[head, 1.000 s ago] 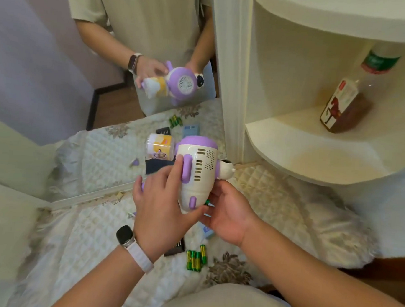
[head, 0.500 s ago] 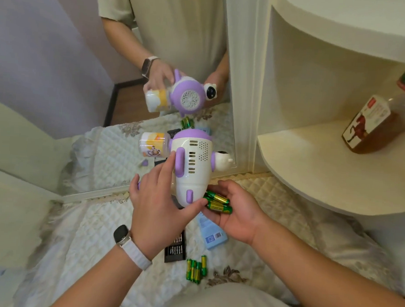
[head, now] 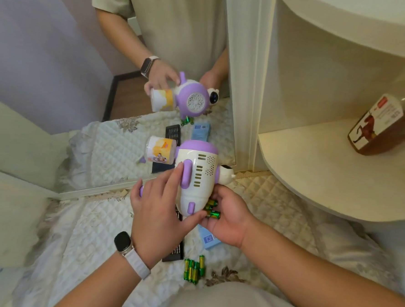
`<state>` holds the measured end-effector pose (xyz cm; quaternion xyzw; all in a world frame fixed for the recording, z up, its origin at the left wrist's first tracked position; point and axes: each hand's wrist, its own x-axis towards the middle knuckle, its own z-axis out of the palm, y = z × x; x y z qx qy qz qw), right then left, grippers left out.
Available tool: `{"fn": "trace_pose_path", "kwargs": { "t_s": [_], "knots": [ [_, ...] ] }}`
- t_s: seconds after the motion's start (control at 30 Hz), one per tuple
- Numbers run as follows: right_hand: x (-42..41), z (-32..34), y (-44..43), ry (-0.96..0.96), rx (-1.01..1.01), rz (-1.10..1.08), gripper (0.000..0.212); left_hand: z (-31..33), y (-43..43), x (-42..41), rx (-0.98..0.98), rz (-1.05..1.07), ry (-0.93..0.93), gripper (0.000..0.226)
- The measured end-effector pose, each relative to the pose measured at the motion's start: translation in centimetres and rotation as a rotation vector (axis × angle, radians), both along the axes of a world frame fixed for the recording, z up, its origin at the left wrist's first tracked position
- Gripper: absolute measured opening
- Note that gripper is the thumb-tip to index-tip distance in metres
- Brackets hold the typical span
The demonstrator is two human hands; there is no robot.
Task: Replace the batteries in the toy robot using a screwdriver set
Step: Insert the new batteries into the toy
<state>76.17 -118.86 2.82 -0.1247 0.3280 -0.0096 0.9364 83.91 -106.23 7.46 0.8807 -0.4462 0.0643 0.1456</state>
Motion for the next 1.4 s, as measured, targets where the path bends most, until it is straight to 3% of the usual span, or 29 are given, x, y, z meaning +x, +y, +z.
{"fn": "trace_pose_path", "kwargs": {
  "t_s": [0.63, 0.77, 0.93, 1.1, 1.3, 1.4],
  "knots": [
    [0.7, -1.2, 1.6, 0.023, -0.023, -0.010, 0.033, -1.0, 1.7, -0.5, -0.031, 0.020, -0.034, 0.096],
    [0.8, -1.7, 1.8, 0.100, -0.056, -0.009, 0.030, -1.1, 1.7, -0.5, -0.018, 0.017, 0.030, 0.097],
    [0.8, -2.4, 1.8, 0.142, -0.018, -0.045, 0.031, 0.1, 2.0, -0.6, -0.216, 0.060, 0.128, 0.091],
    [1.0, -1.7, 2.4, 0.073, -0.037, -0.037, 0.033, -1.5, 2.1, -0.4, -0.049, 0.044, 0.101, 0.093],
    [0.8, -1.4, 2.3, 0.068, -0.042, 0.008, 0.037, -1.8, 2.5, 0.0, -0.099, 0.052, 0.160, 0.095],
    [0.8, -1.4, 2.1, 0.038, -0.035, 0.008, 0.028, -1.5, 2.4, 0.2, -0.133, 0.088, 0.237, 0.093]
  ]
}}
